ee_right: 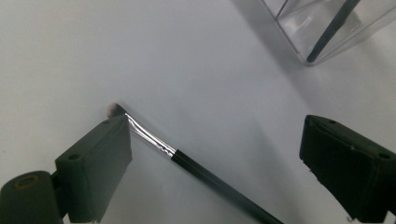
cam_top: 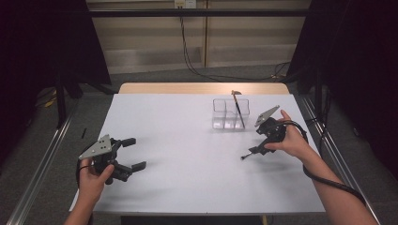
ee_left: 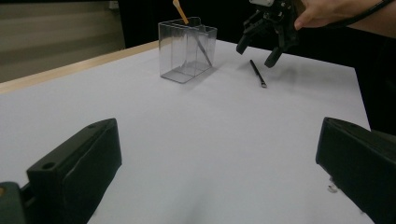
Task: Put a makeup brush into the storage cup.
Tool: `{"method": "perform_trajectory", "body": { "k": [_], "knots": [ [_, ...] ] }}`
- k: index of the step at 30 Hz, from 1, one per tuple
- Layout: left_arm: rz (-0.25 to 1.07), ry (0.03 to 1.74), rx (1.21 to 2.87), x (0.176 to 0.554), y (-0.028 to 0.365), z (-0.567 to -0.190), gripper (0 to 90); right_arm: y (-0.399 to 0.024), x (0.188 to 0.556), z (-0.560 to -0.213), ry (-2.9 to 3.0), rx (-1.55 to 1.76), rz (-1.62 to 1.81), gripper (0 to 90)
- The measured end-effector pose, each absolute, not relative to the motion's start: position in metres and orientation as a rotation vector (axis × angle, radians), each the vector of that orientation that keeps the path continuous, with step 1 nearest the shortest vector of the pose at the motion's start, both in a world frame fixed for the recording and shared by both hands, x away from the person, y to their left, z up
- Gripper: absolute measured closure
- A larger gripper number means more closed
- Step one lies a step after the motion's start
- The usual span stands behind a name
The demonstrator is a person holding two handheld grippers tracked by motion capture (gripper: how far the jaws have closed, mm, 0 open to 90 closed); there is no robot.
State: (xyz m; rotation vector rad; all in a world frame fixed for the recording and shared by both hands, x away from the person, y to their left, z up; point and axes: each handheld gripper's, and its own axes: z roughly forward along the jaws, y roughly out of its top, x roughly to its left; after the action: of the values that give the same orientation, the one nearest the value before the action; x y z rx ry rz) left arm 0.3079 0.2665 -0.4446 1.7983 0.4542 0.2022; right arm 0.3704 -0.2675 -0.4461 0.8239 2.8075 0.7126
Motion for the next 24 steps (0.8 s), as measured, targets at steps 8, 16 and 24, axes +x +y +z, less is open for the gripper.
{"method": "perform_trajectory", "body": {
  "k": [8,16,24],
  "knots": [
    [0.197,0.458,1.795,0.308,0.266,-0.445,0.1,-0.261,0.369,-0.454,2.874,0.764,0.611,17.6],
    [0.195,0.459,1.795,0.309,0.266,-0.446,0.1,-0.258,0.369,-0.459,2.930,0.699,0.515,30.1],
    [0.192,0.460,1.795,0.309,0.265,-0.446,0.1,-0.252,0.368,-0.456,2.993,0.661,0.458,45.8]
  ]
}}
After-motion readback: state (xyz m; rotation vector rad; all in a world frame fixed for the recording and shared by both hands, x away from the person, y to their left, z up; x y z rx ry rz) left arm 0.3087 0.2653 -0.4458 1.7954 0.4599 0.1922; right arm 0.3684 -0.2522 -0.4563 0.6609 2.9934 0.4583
